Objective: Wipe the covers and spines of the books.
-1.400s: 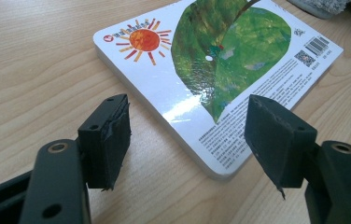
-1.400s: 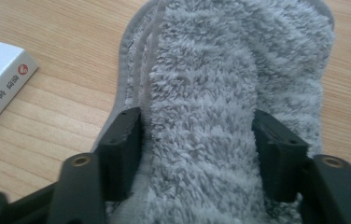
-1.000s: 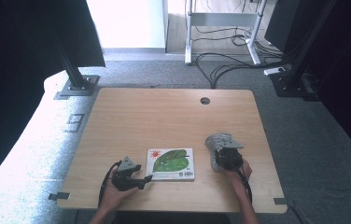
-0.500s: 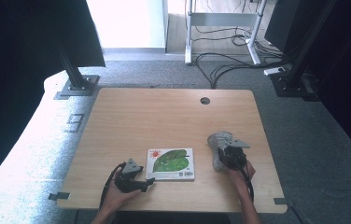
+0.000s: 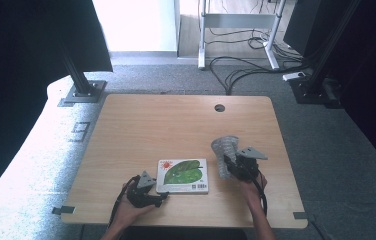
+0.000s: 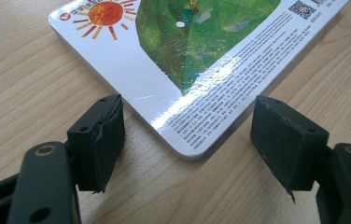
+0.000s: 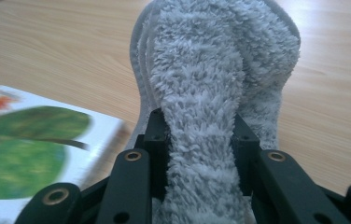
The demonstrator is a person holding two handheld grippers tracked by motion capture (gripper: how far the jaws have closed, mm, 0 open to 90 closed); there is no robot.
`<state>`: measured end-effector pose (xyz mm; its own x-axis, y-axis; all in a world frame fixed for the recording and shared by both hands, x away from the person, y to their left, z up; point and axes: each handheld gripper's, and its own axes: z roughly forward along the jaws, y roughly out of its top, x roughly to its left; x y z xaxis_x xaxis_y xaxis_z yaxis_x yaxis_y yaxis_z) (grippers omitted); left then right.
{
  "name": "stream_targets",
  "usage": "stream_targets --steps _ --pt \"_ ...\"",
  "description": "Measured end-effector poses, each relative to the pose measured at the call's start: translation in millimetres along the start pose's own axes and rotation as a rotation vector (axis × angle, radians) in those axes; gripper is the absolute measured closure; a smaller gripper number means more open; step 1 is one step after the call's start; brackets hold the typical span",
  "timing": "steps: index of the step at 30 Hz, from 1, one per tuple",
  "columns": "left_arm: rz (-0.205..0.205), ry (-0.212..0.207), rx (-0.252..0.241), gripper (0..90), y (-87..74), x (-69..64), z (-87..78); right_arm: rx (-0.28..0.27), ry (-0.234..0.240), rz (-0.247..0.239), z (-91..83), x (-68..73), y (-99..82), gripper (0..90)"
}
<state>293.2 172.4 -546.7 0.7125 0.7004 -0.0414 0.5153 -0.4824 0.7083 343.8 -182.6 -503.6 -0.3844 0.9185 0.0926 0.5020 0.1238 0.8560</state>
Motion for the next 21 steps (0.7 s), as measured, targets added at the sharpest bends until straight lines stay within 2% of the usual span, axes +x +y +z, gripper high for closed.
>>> stream_targets --steps 5,11,21 --pt "0.017 0.027 0.007 28.0 1.1 -4.5 1.7 -0.018 0.07 -0.037 0.5 24.9 7.4 66.5" --pt "0.013 0.035 0.006 28.4 1.5 -6.6 2.3 -0.013 0.159 -0.064 8.5 51.0 9.7 66.5" --pt "0.008 0.036 0.007 28.1 1.8 -6.2 2.6 0.026 0.235 -0.133 35.9 96.0 17.5 66.5"
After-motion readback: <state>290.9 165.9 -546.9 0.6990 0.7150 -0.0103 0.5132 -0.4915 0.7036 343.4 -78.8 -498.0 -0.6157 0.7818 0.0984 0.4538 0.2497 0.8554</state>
